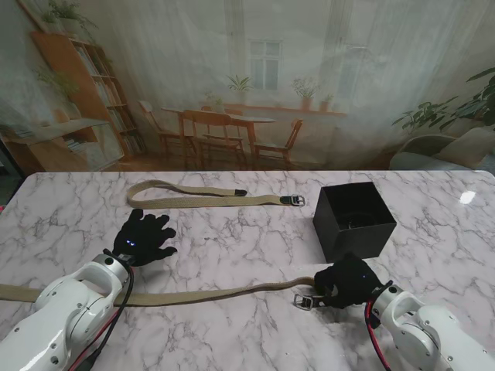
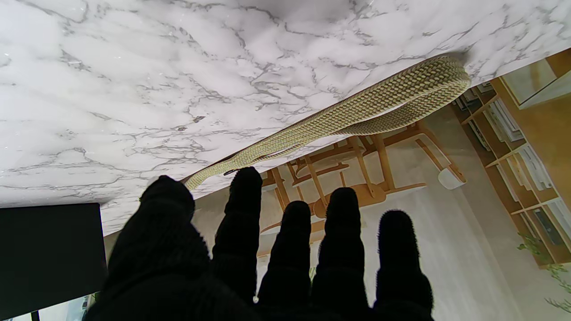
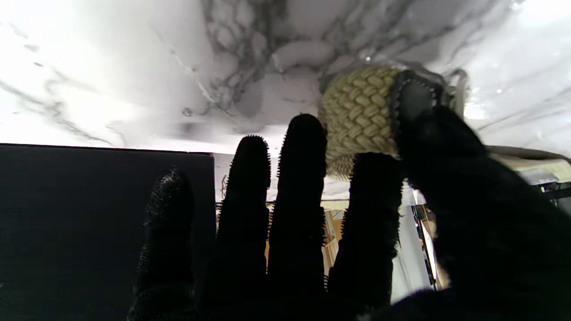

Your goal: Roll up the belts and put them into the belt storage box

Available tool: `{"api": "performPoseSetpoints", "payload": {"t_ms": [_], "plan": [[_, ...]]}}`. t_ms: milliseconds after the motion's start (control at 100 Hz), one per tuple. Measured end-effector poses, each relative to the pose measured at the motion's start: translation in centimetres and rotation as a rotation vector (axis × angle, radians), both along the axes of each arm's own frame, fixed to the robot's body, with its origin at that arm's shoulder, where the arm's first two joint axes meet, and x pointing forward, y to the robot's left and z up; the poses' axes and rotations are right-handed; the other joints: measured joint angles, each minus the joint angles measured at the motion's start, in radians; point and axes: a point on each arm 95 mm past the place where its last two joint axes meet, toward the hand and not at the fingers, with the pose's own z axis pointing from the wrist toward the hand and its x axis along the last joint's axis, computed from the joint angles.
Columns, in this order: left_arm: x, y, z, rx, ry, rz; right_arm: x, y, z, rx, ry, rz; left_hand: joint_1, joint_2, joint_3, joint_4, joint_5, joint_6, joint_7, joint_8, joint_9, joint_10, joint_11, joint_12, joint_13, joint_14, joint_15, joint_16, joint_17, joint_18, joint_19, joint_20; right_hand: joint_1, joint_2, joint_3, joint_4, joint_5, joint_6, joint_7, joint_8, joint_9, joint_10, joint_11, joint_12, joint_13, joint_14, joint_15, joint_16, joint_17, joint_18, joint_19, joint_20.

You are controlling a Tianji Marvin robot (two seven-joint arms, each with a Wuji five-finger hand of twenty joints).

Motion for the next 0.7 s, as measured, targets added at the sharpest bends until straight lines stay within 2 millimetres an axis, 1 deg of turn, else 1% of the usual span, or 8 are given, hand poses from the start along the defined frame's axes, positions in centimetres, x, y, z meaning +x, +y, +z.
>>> {"api": "performPoseSetpoints", "payload": {"t_ms": [130,230,310,390,480,550,630,700], "plan": [[0.05,-0.02,-0.03,-0.002,0.0,-0.001,0.04,0.21,-0.18,0.021,-0.019,0.004,0.0,0.0,0.0,0.0,0.0,0.0,0.0,0.001,0.0,0.0,0.0,0.0,0.0,0.0,0.0,0.0,0.0,0.0,0.0,0.0,0.012,0.0,0.033,-0.001,-0.047,0.023,-0.001,0.002,0.099,0.003,0.098,0.05,0.088,-0.025,0.056,0.046,0.051,-0.014,0.039,0.0],[0.07,-0.04,-0.03,-0.003,-0.001,-0.002,0.11,0.3,-0.31,0.031,-0.027,0.006,0.0,0.0,0.0,0.0,0.0,0.0,0.0,0.001,0.0,0.0,0.0,0.0,0.0,0.0,0.0,0.0,0.0,0.0,0.0,0.0,0.022,0.001,0.068,0.001,-0.118,0.06,-0.118,-0.075,0.136,0.003,0.145,0.051,0.128,-0.028,0.079,0.074,0.078,-0.014,0.062,0.0],[0.08,-0.04,-0.05,-0.004,-0.002,-0.002,0.13,0.35,-0.4,0.033,-0.027,0.009,0.0,0.0,0.0,0.0,0.0,0.0,0.0,0.001,0.0,0.0,0.0,0.0,0.0,0.0,0.0,0.0,0.0,0.0,0.0,0.0,0.021,0.002,0.109,0.063,-0.277,0.111,-0.365,-0.115,0.161,0.012,0.165,0.051,0.152,-0.028,0.083,0.092,0.091,-0.014,0.07,0.0],[0.11,-0.05,-0.08,-0.005,-0.001,-0.002,0.17,0.46,-0.51,0.035,-0.03,0.012,0.0,0.0,0.0,0.0,0.0,0.0,0.0,0.001,0.0,0.0,0.0,0.0,0.0,0.0,0.0,0.0,0.0,0.0,0.0,0.0,0.021,0.002,0.122,0.102,-0.43,0.106,-0.403,-0.128,0.177,0.02,0.186,0.06,0.178,-0.021,0.103,0.104,0.104,-0.014,0.075,0.0],[0.12,-0.05,-0.09,-0.005,-0.001,-0.002,0.21,0.57,-0.66,0.043,-0.037,0.013,0.0,0.0,0.0,0.0,0.0,0.0,0.0,0.001,0.0,0.0,0.0,0.0,0.0,0.0,0.0,0.0,0.0,0.0,0.0,0.0,0.021,0.012,0.123,0.12,-0.516,0.084,-0.396,-0.141,0.186,0.031,0.212,0.08,0.202,-0.006,0.111,0.117,0.114,-0.009,0.081,0.0],[0.12,-0.05,-0.1,-0.005,-0.001,-0.002,0.23,0.61,-0.73,0.049,-0.038,0.01,0.0,0.0,0.0,0.0,0.0,0.0,0.0,0.001,0.0,0.0,0.0,0.0,0.0,0.0,0.0,0.0,0.0,0.0,0.0,0.0,0.031,0.035,0.125,0.122,-0.53,0.071,-0.403,-0.142,0.187,0.042,0.237,0.096,0.216,0.007,0.132,0.125,0.118,0.001,0.082,0.0],[0.13,-0.05,-0.11,-0.006,-0.002,-0.003,0.23,0.69,-0.77,0.059,-0.032,0.005,0.0,0.0,0.0,0.0,0.0,0.0,0.0,0.001,0.0,0.0,0.0,0.0,0.0,0.0,0.0,0.0,0.0,0.0,0.0,0.0,0.051,0.065,0.125,0.122,-0.526,-0.003,-0.402,-0.15,0.187,0.06,0.258,0.105,0.216,0.021,0.133,0.129,0.118,0.013,0.082,0.0],[0.13,-0.04,-0.12,-0.006,-0.002,-0.003,0.22,0.74,-0.85,0.067,-0.017,0.003,0.0,0.0,0.0,0.0,0.0,0.0,0.0,0.001,0.0,0.0,0.0,0.0,0.0,0.0,0.0,0.0,0.0,0.0,0.0,0.0,0.062,0.111,0.124,0.122,-0.406,-0.04,-0.368,-0.152,0.187,0.068,0.272,0.112,0.216,0.028,0.133,0.129,0.102,0.026,0.08,0.0]]}}
